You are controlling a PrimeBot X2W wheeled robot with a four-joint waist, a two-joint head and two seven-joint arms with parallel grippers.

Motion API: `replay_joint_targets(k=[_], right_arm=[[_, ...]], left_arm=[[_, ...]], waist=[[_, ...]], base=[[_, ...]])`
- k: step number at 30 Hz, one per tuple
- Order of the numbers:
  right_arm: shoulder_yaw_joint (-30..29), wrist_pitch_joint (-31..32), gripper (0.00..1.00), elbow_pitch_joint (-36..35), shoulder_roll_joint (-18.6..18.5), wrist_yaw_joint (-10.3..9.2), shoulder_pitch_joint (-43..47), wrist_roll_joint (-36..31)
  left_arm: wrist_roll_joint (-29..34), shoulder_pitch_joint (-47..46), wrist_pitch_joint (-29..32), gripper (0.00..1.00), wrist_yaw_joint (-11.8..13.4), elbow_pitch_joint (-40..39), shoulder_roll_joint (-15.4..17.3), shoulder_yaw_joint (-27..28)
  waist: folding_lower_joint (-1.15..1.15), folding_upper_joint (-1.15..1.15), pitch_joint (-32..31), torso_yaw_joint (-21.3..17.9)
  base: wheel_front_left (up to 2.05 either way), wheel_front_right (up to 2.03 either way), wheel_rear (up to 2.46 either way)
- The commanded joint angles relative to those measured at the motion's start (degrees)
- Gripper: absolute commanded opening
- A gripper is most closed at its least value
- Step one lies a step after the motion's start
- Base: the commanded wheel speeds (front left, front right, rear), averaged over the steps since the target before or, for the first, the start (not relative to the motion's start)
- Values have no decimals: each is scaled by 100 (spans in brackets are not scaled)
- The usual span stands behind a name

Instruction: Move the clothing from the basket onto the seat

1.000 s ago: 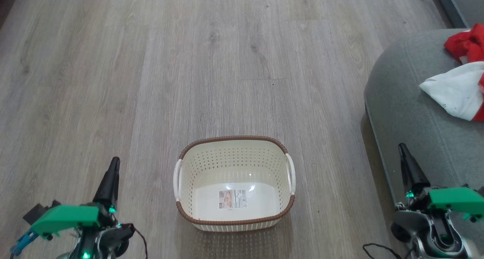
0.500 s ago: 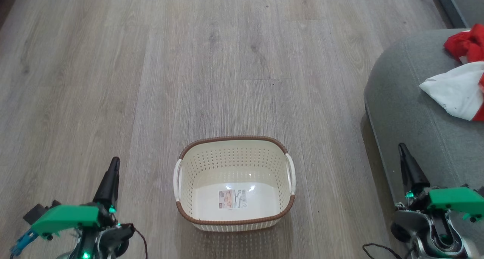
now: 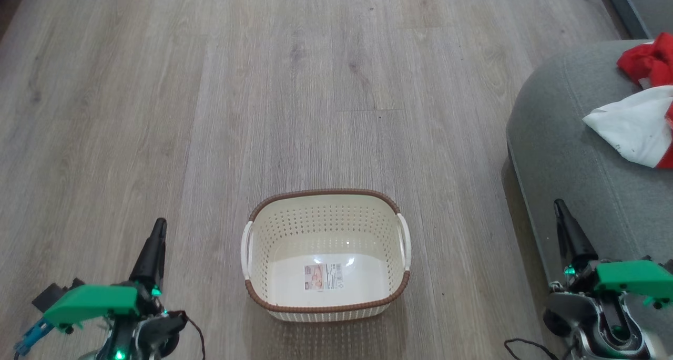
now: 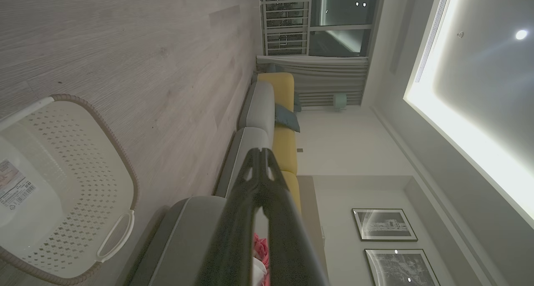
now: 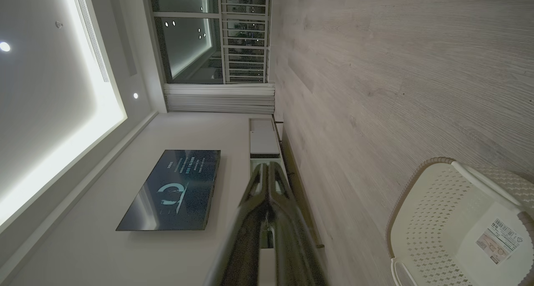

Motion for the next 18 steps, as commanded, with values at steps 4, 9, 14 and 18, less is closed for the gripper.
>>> replay_joint_targets(k=[4,9,14,18], right_arm=[[101,33,0,-223,-17,-1,-168,32],[101,33,0,-223,-17,-1,-168,32],[101,33,0,-223,-17,-1,-168,32],[101,33,0,-223,-17,-1,-168,32]], left_arm=[[-38,-233,45,0,-56,-198,44,204],[-38,-233,45,0,-56,-198,44,204],[-38,-233,45,0,-56,-198,44,203],[-38,-233,45,0,-56,-198,44,203]], waist=[[0,0,0,0],[0,0,0,0],[0,0,0,0],[0,0,0,0]], base=[[0,0,0],[0,0,0],[0,0,0],[0,0,0]])
